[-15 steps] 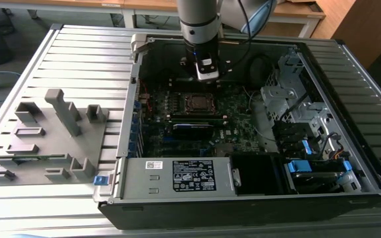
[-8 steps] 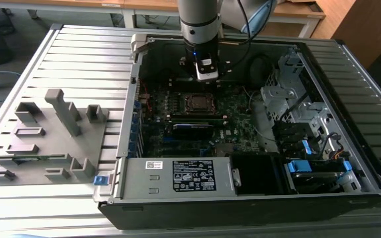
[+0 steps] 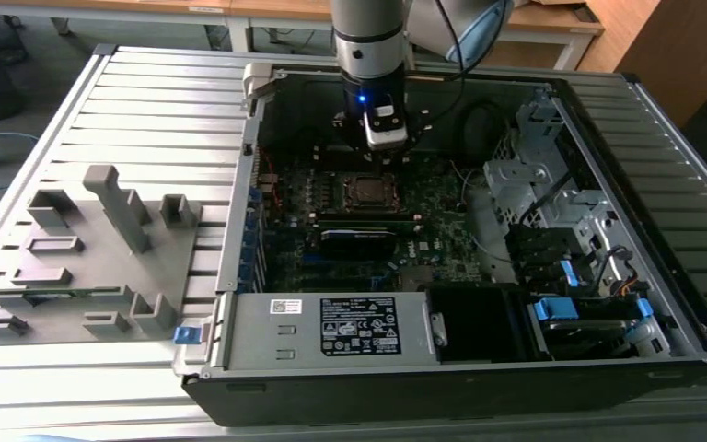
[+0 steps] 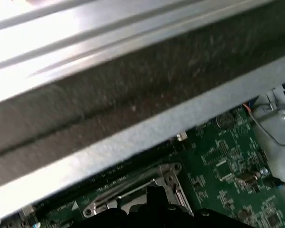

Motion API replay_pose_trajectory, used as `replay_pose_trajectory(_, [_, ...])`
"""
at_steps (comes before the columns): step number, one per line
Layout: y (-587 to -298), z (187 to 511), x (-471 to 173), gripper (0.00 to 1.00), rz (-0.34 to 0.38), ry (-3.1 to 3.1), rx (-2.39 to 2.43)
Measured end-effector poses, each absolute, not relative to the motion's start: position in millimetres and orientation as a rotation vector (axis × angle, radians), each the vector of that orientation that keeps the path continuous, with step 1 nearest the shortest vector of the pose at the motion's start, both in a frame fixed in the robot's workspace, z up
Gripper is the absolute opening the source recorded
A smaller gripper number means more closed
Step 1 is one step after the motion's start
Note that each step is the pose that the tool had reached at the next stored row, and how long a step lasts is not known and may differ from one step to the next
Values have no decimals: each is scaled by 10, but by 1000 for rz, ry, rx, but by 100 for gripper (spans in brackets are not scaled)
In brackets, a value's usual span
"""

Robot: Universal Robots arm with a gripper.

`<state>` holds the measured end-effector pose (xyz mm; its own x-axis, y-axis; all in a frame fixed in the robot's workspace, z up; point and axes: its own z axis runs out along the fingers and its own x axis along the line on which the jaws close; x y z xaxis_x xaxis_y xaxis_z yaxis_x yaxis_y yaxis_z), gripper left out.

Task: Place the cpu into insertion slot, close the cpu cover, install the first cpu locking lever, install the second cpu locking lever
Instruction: 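Install the first cpu locking lever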

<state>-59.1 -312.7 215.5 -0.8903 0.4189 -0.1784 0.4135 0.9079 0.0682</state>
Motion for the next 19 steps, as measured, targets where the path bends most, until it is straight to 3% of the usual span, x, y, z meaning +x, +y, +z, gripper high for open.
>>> replay_pose_trajectory(19, [-3127, 2134, -591, 10, 38, 2938, 551])
